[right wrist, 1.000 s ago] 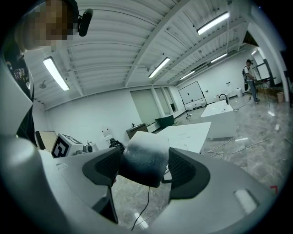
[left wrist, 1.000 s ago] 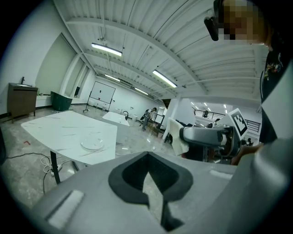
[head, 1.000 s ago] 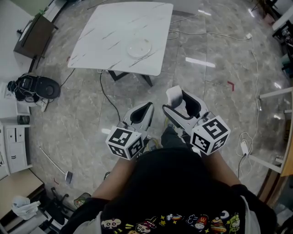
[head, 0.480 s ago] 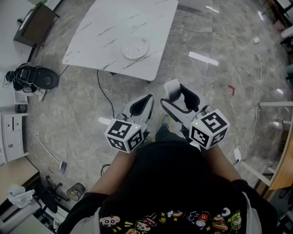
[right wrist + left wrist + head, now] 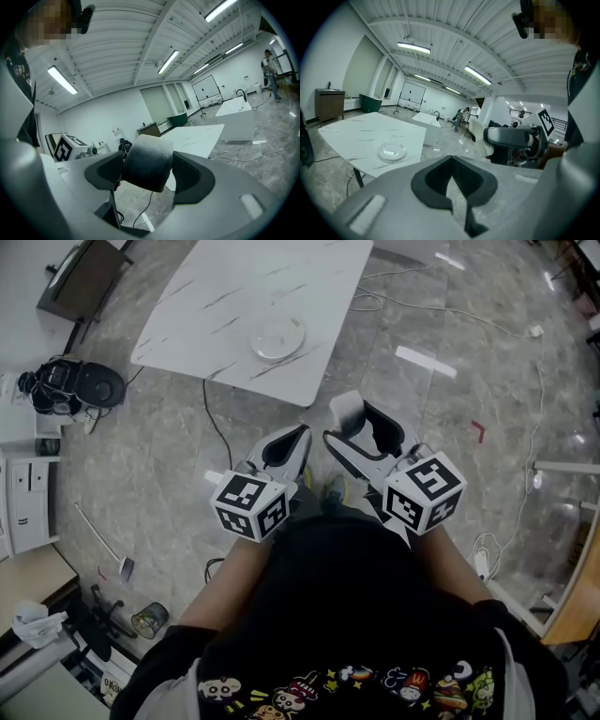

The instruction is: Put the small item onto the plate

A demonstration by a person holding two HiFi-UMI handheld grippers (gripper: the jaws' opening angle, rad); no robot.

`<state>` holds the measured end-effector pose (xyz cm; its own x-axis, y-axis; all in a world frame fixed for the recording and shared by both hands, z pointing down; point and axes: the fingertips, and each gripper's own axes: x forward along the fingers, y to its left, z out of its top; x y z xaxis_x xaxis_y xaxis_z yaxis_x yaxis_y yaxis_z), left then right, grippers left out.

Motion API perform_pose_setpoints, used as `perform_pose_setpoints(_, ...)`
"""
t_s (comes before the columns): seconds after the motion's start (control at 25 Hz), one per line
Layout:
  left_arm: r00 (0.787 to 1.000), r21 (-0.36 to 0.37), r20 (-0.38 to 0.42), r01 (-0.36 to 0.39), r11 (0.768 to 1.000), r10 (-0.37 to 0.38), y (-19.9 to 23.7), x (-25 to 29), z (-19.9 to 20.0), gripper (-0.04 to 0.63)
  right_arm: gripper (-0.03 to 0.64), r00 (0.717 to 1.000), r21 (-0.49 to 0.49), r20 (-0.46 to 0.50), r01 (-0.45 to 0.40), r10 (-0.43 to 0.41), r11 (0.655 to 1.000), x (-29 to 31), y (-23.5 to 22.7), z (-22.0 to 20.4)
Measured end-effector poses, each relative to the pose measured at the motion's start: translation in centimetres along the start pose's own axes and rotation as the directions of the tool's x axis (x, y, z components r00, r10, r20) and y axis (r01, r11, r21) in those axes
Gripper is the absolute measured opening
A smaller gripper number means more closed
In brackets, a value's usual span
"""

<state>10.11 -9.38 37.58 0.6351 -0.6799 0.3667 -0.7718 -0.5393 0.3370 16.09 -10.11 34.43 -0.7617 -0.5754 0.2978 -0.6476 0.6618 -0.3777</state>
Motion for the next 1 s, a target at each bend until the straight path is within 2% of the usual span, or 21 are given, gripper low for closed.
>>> perform_pose_setpoints(0.2, 1.000, -0.003, 0.009, -0.021, 1.000, 0.021, 0.8, 0.5, 0.3, 0.002, 0.353, 1.000, 0.003, -0.014, 0.011, -0.011, 1.000, 0.2, -0.7, -0.3)
perform_pose_setpoints(0.56, 1.000, -0.047, 0.008, 0.015, 0.999, -0.014, 2.3, 2.5, 0.5, 0.002, 0.354, 0.998, 0.002, -0.059, 0.037, -0.037, 0.999, 2.1, -2.1, -0.9)
perform_pose_setpoints(1.0, 0.999, -0.095, -0.023, -0.041, 0.995, 0.039, 9.4, 5.0, 0.0, 0.002, 0.353, 0.990, -0.019, -0.135, 0.026, -0.029, 0.999, 10.2, -4.3, -1.3)
